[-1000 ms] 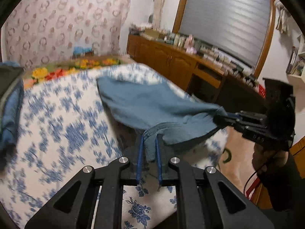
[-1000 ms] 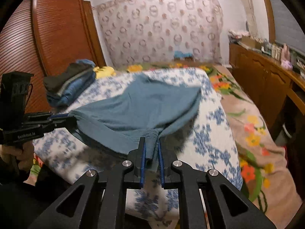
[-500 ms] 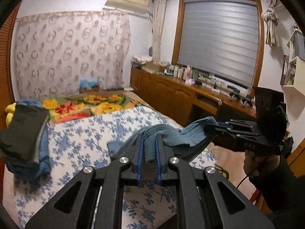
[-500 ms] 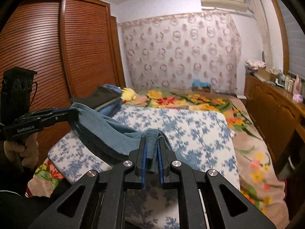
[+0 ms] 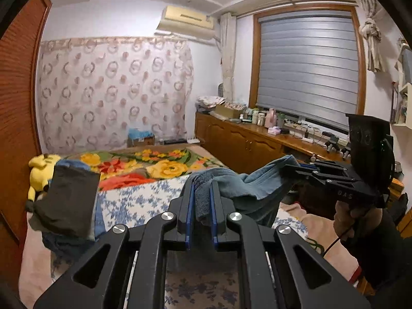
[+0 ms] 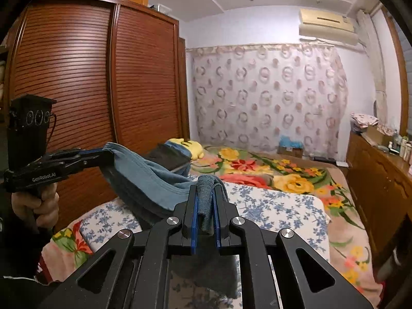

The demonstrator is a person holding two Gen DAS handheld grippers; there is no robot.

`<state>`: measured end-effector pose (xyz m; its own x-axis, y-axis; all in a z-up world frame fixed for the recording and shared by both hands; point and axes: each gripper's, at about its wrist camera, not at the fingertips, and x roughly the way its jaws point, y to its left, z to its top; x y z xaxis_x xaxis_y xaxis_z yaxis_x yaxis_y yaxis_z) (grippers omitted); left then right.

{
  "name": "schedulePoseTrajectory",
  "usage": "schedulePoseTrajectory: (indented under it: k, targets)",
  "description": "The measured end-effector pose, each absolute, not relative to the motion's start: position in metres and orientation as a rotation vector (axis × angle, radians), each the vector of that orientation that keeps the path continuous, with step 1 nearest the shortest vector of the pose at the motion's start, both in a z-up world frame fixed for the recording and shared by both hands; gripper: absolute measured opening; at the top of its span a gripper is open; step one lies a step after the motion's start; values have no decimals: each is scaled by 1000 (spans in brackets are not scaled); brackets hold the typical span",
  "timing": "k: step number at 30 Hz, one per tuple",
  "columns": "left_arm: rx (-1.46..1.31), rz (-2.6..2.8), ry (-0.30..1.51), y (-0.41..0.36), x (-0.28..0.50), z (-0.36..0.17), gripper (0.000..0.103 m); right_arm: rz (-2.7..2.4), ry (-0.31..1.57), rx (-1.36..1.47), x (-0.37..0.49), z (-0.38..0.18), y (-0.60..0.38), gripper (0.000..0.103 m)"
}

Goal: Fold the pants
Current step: 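Lift the hem end with both grippers and carry it over toward the waistband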

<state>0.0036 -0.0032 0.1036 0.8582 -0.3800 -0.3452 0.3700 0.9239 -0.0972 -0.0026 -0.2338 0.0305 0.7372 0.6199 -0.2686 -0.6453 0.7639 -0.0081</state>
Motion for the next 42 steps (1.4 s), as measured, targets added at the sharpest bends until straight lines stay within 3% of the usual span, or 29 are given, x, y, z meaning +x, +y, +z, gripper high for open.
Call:
schedulePoseTrajectory:
  k: [13,20,28,33,42]
  targets:
    - [-84,-361,600,5,73,4,12,716,498,-78,91,-38,-215,10]
    - [-86,-331,652,4,101,-11,12,711,562,-88,131,-36,-196,10]
    - [-38,-287,633,5,173,20,12,696,539,-163,217,1,-168,10]
    - [72,-230,555,-3,219,65,12,661,455,-210,266,44,-146,10]
    - [78,-196,388,15,221,138,12,576,246,-216,272,123,-124,10]
